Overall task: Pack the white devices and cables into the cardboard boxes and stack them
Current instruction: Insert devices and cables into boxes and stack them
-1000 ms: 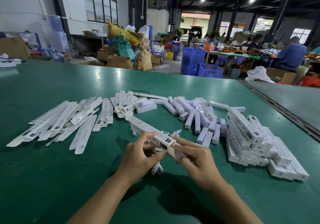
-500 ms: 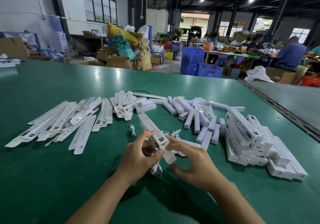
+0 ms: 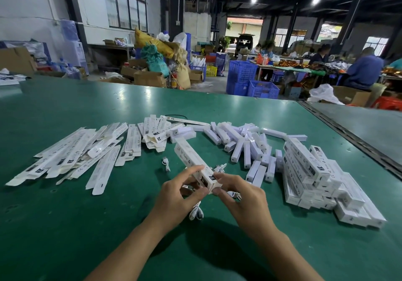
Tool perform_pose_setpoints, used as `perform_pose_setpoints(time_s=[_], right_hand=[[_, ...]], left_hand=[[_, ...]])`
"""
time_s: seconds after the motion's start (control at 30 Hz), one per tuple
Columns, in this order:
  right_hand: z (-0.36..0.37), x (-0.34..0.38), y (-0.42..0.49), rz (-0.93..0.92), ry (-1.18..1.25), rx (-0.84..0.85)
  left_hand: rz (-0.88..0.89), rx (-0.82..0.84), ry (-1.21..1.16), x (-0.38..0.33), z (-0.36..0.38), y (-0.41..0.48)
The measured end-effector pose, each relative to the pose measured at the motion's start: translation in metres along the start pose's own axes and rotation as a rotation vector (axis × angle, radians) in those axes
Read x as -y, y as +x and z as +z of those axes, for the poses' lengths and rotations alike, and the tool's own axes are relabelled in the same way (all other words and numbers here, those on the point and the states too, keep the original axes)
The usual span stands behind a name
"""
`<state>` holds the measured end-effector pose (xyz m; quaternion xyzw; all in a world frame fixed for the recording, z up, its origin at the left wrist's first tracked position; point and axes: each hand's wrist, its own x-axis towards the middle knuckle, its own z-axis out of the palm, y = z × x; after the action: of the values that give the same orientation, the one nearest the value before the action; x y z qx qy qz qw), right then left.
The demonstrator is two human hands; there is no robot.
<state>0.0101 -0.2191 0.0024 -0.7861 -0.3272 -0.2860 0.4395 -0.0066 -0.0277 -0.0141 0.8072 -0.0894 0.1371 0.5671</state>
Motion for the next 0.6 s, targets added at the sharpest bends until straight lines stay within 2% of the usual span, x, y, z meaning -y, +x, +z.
perform_pose_setpoints(time_s=[0.2,0.6], right_hand=[[0.0015,-0.0044,-0.0006,-0.024,0.087,-0.027],[0.0002,-0.0061,0.0003,-0.061,0.052,0.009]], left_hand=[[-0.002,-0.046,-0.016,0.0014,0.0029,0.0],[-0.016,-0.061,-0.022,-0.0014,0.002,-0.0002]])
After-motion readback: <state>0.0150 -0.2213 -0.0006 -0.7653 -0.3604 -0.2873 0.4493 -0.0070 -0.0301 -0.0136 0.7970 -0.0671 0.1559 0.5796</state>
